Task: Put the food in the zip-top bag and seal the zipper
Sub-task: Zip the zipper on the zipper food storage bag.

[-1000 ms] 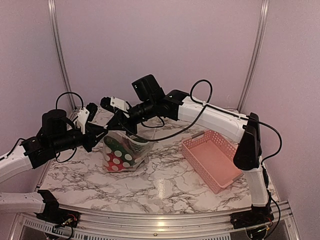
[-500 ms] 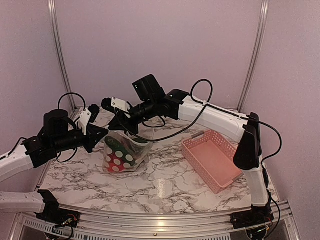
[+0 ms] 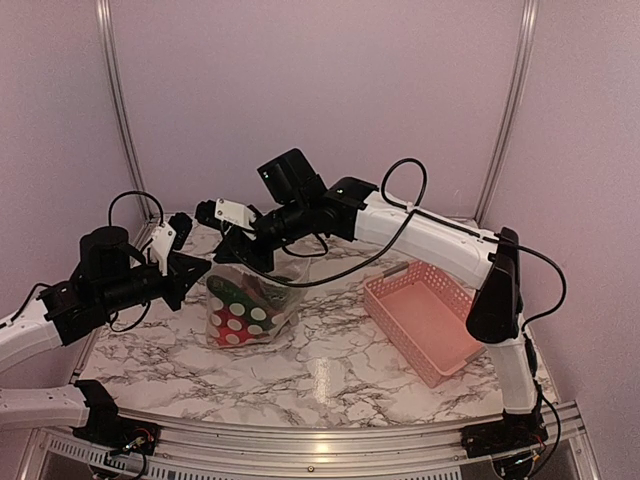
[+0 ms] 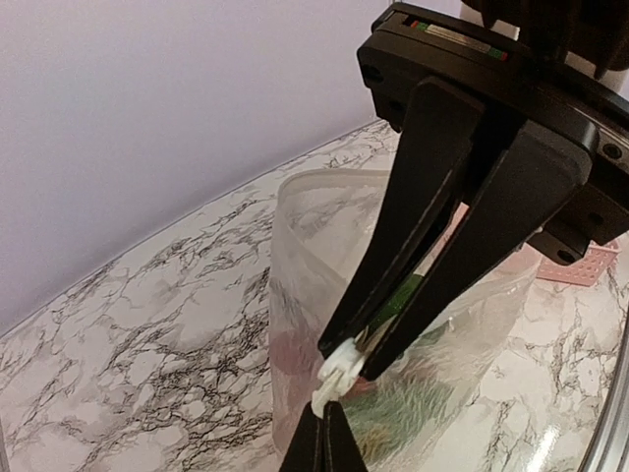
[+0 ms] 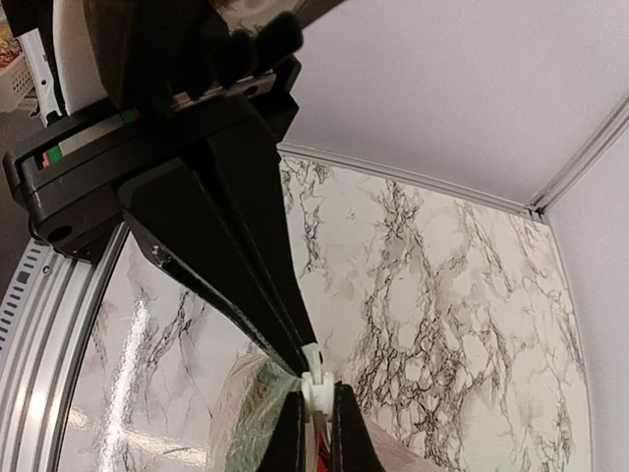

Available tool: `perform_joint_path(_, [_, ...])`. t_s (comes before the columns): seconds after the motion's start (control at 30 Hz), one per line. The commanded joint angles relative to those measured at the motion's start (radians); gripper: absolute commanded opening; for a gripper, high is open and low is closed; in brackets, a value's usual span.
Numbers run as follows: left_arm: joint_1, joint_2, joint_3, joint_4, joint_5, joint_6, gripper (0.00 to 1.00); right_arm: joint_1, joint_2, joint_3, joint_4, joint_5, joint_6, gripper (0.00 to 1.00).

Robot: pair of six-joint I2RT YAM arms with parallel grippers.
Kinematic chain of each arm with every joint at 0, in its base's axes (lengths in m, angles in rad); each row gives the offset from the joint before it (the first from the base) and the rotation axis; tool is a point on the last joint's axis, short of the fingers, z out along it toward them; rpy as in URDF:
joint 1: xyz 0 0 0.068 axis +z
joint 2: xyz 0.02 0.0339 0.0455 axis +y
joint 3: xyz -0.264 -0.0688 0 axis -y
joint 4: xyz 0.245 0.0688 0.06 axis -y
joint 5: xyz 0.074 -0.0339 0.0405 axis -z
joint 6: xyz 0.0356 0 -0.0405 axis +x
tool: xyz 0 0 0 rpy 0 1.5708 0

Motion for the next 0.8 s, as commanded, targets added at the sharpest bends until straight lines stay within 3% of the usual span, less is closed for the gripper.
perform_joint_path(0.0, [0.008,-0.069,-0.041,0.020,-0.131,-0.019,0.00,-0.012,-0.033,0.055,-0.101,0.139,-0.011,0.00])
perform_joint_path(0.33, [0.008,-0.135,-0.104,0.035,-0.221,-0.045,0.00,-0.028,-0.079,0.047,-0.171,0.296,-0.084,0.00])
perform_joint_path(0.77, [0.013,-0.122,-0.118,0.056,-0.278,-0.074,0.00,-0.133,-0.147,-0.041,-0.246,0.354,-0.085,0.00])
